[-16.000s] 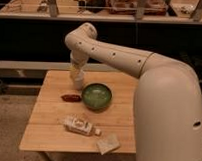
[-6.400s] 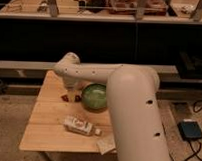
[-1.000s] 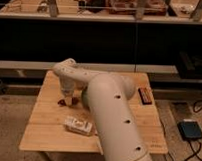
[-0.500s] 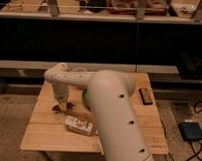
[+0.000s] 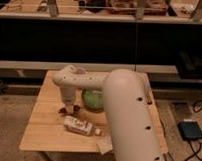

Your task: Drag the pepper across the table

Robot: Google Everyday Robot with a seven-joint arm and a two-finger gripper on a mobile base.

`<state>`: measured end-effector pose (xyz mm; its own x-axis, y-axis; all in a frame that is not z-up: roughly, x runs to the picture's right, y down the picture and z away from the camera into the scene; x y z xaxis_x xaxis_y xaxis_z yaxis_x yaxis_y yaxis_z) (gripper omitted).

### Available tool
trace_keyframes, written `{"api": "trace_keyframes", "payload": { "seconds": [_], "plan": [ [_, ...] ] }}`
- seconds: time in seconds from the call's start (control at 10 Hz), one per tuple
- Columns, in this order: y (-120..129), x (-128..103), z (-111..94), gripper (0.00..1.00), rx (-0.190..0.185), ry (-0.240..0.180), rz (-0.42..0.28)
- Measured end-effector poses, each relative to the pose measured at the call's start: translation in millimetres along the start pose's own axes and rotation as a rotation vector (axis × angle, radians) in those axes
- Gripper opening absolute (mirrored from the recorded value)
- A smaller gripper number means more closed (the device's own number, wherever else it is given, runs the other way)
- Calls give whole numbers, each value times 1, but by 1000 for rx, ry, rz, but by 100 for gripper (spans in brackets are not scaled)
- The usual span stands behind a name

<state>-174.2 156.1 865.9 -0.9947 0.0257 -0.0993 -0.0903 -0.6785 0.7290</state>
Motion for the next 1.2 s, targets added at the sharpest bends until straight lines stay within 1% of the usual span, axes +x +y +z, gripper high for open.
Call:
{"api": "trace_keyframes", "payload": {
  "seconds": [0.2,0.4,0.7,0.8,1.0,1.2],
  "plan": [
    [-19,13,2,0,13,-1,-18],
    [-33,42,4,0,28,-7,-63],
    [-43,48,5,0,52,-16,-91],
    [-53,54,5,0,61,-16,-107],
    [-63,72,7,0,75,-14,-125],
    [-73,75,8,0,89,-18,-142]
  ]
}}
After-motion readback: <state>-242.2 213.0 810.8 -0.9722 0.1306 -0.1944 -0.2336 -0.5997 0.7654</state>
